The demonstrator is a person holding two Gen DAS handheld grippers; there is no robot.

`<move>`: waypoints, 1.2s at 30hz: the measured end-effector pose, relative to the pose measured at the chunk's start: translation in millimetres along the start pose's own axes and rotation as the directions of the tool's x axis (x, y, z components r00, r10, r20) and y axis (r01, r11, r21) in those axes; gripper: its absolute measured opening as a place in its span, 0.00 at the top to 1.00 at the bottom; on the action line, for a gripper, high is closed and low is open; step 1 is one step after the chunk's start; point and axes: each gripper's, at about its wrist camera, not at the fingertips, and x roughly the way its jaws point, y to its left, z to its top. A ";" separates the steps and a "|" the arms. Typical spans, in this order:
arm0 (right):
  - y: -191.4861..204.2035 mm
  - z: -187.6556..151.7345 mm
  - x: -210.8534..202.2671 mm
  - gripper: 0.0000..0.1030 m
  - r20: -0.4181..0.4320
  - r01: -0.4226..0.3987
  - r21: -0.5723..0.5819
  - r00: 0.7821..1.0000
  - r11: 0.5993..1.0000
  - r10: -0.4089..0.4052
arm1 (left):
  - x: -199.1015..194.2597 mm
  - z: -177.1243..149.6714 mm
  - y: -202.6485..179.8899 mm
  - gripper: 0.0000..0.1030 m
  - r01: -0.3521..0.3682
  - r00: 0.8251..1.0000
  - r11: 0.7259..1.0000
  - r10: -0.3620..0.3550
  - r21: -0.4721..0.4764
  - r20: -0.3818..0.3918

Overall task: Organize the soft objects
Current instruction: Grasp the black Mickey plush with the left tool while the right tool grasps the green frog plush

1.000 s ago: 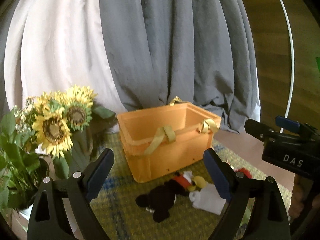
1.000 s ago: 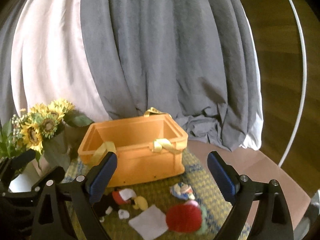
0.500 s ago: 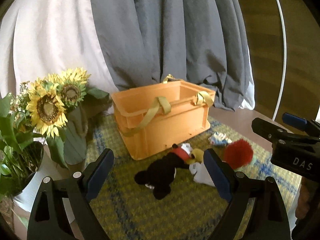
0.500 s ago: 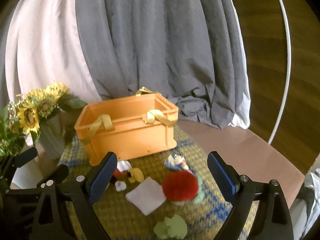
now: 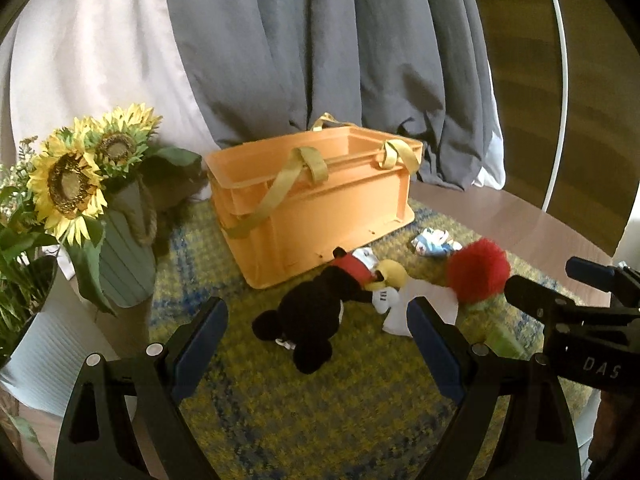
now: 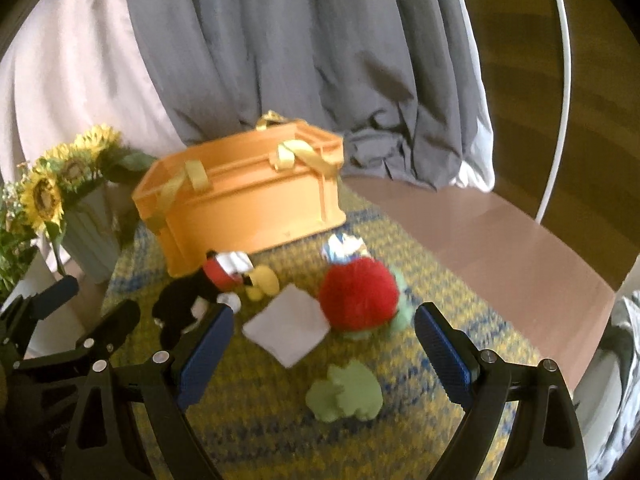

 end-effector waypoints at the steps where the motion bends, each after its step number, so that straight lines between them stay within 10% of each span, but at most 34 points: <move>1: -0.7 -2.3 1.9 0.10 -0.009 0.001 0.004 1.000 1.000 -0.001 | 1.7 -0.6 -0.6 0.11 0.001 1.000 1.000 -0.001 0.005 -0.002; 31: -6.6 -58.9 67.1 0.11 -0.151 0.137 0.117 0.981 0.984 -0.118 | 94.1 -12.5 -13.1 0.11 -0.004 0.997 0.987 0.016 0.162 -0.070; 36: -6.9 -59.7 71.9 0.24 -0.174 0.156 0.109 0.975 0.982 -0.136 | 105.0 -13.6 -15.5 0.11 -0.012 0.997 0.983 0.025 0.185 -0.069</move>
